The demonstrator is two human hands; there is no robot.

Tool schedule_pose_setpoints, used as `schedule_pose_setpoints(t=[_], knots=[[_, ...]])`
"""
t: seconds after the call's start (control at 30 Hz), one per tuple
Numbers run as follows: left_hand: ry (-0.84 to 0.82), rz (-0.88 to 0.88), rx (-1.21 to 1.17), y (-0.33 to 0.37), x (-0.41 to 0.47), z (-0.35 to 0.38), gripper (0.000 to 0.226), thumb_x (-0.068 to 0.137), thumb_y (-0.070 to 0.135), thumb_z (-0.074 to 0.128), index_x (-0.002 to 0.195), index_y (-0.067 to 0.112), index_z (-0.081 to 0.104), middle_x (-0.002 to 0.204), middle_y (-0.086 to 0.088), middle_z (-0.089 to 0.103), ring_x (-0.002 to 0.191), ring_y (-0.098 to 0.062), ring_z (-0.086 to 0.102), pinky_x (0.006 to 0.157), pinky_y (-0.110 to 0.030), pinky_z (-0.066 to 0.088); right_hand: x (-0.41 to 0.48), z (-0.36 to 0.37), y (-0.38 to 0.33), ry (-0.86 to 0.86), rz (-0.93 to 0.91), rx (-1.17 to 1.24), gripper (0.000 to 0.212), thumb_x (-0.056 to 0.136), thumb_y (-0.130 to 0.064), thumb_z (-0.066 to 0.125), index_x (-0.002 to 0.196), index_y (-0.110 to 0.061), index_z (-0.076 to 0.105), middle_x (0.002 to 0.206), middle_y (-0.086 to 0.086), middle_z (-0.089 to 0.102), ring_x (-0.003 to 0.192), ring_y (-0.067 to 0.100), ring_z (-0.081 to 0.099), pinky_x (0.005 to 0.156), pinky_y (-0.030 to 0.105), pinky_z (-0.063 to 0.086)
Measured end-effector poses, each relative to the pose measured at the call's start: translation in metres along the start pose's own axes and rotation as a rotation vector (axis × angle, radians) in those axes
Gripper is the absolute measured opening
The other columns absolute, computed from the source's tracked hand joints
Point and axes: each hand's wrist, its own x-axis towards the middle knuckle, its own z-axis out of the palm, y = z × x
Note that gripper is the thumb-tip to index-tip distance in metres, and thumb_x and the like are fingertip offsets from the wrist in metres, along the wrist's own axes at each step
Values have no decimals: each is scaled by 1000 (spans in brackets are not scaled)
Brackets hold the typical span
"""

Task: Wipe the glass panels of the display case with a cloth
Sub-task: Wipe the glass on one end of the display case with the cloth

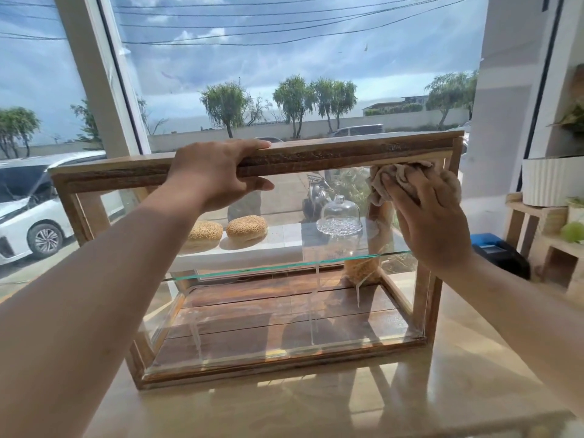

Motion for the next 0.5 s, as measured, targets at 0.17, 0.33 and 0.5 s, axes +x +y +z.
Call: schedule_pose_setpoints(t=[0.17,0.33,0.5], knots=[[4,-3,-5,2,2,2,73,71,86,44,137,56,34,125,7,63,105,-27,60,72,-33,41,-9,1,-18,-23,196,56,41,107,-20,37,146,-12,47,139,25,46,130,45,43,115,55,28],[-7,8,-11,5,1,3,71,73,85,44,137,56,33,127,8,62,107,-27,59,76,-35,45,-42,1,-34,-93,262,115,47,109,-25,23,148,-11,46,146,23,36,134,46,39,116,53,26],[9,14,-10,3,0,2,70,74,84,45,137,55,34,127,9,62,106,-26,60,76,-35,45,-54,4,-50,-137,337,96,44,106,-19,36,149,-12,42,146,26,41,134,45,40,112,59,31]])
